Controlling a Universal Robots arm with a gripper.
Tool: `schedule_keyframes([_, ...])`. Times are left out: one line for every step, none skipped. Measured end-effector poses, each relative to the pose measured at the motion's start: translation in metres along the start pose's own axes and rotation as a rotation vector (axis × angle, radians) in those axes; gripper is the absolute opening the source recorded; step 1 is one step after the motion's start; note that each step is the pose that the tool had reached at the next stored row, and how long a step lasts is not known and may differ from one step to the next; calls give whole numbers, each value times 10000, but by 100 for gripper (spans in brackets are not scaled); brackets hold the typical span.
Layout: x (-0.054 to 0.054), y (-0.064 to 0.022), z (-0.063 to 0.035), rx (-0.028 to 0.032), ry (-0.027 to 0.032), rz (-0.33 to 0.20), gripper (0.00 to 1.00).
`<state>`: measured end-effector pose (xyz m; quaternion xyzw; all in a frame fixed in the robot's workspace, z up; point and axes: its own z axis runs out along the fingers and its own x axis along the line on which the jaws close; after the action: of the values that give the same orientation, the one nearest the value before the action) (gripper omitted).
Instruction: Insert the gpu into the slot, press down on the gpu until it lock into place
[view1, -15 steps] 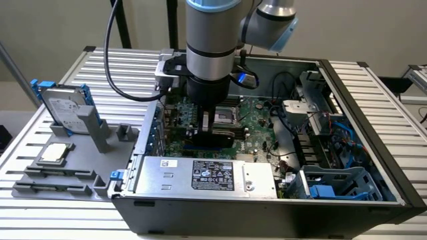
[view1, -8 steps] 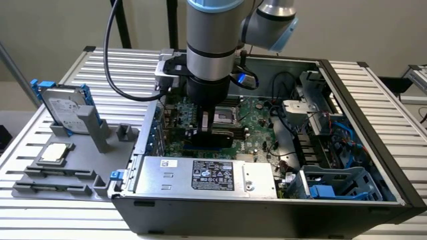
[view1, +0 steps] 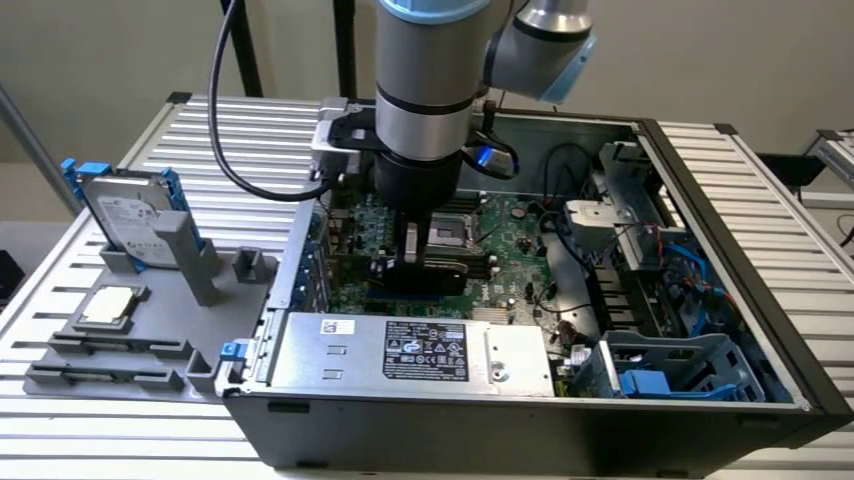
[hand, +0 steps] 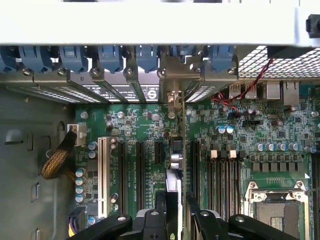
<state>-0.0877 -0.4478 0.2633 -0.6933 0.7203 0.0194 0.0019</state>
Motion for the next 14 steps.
schedule_keyframes([0, -7, 0, -6, 0, -3, 26])
schedule_keyframes([-1, -13, 0, -15, -1, -6, 26])
schedule_keyframes([-1, -18, -2, -28, 0, -7, 26])
schedule_keyframes([-1, -20, -9, -45, 3, -7, 26])
schedule_keyframes([-2, -19, -19, -67, 3, -7, 26])
schedule_keyframes([-2, -19, -29, -83, 2, -6, 26])
schedule_keyframes([-2, -19, -38, -94, 3, -5, 26])
schedule_keyframes([-3, -19, -39, -101, 1, -6, 26])
schedule_keyframes([-2, -20, -39, -110, 0, -7, 26])
schedule_keyframes([-1, -19, -39, -113, 2, -8, 26])
schedule_keyframes([-1, -19, -39, -115, 4, -7, 26])
schedule_keyframes([-1, -19, -35, -115, 4, -9, 26])
schedule_keyframes([0, -19, -32, -116, 4, -15, 26])
schedule_keyframes([-1, -21, -28, -117, 4, -26, 26])
